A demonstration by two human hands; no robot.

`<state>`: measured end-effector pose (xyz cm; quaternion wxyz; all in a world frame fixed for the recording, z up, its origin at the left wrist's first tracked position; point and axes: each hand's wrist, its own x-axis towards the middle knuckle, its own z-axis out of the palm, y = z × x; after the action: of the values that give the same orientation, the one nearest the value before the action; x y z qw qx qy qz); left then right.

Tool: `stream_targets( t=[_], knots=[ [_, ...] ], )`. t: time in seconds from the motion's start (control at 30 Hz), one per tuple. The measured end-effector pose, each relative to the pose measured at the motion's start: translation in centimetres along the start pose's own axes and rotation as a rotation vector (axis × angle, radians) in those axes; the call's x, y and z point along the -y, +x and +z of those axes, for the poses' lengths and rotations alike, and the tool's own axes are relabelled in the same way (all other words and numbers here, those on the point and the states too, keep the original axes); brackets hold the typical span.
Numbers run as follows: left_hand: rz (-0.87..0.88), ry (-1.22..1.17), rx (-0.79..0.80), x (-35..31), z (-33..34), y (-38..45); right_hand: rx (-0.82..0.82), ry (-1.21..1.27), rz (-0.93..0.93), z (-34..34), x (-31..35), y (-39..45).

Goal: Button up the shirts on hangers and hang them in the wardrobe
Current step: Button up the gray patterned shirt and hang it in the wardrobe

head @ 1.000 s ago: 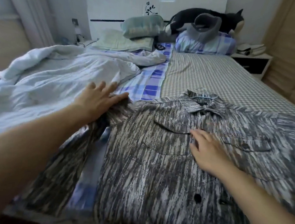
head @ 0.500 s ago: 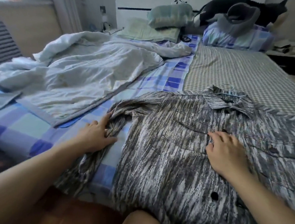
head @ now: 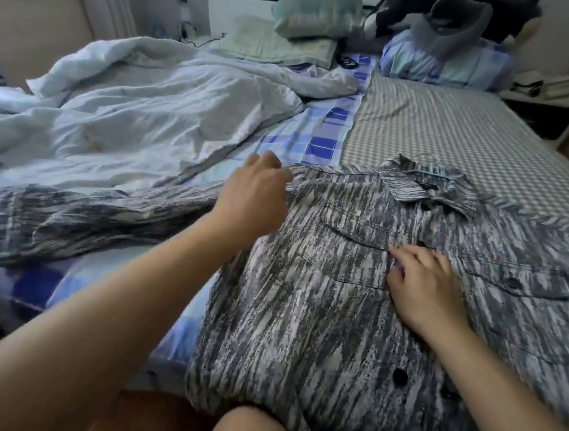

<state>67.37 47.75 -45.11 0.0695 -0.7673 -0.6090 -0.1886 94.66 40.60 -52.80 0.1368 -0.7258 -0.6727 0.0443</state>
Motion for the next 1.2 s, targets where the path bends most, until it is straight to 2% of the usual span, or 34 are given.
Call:
stream_targets(
  t=[0.07,0.13,0.2,0.27,0.33,0.4,0.5,0.57,0.63,0.7,0.8,0.9,0.97,1.2],
  knots=[
    [-0.060,-0.359,0.082,-5.8,1.4,0.8,-0.136,0.121,-0.048,-0.4,0.1,0.3],
    [-0.209,-0.560,0.154,-8.5,4.4,0.2,-0.217,0.178,-0.135,-0.9,0.7,0.9],
    [-0.348,-0.620,0.067,-8.8,7.3,-1.7,-0.116,0.154,-0.203,-1.2,1.8,2.3],
    [-0.405,-0.660,-0.087,-8.3,9.0,-3.3,0.038,0.085,-0.215,-0.8,2.6,4.0],
    [-0.405,-0.728,-0.198,-7.8,9.4,-3.1,0.062,0.030,-0.231,-0.1,2.7,5.8],
    [-0.405,-0.790,-0.226,-7.4,9.1,-2.7,0.034,0.028,-0.262,0.3,2.5,7.2],
    [-0.333,-0.811,-0.192,-7.1,8.5,-2.2,0.055,0.295,-0.125,0.7,1.9,8.8],
    [-0.241,-0.782,-0.016,-6.4,7.6,-1.3,0.120,0.482,-0.022,0.8,1.5,10.0],
    [-0.123,-0.602,0.225,-6.1,7.1,0.5,0.229,0.527,0.015,0.5,1.4,11.2],
    [-0.078,-0.437,0.330,-6.6,7.1,2.0,0.310,0.562,0.038,0.0,1.6,12.1],
    [-0.079,-0.343,0.267,-7.8,8.4,2.3,0.372,0.719,0.051,-0.1,1.0,12.6],
    [-0.023,-0.350,0.032,-7.7,10.4,0.6,0.451,0.760,0.031,-0.5,0.6,11.8],
    [-0.008,-0.350,-0.059,-7.6,11.2,0.2,0.470,0.777,0.042,-0.8,0.7,11.6],
    [0.112,-0.325,-0.064,-8.2,11.2,0.1,0.461,0.804,0.025,-0.8,0.9,11.7]
  ],
)
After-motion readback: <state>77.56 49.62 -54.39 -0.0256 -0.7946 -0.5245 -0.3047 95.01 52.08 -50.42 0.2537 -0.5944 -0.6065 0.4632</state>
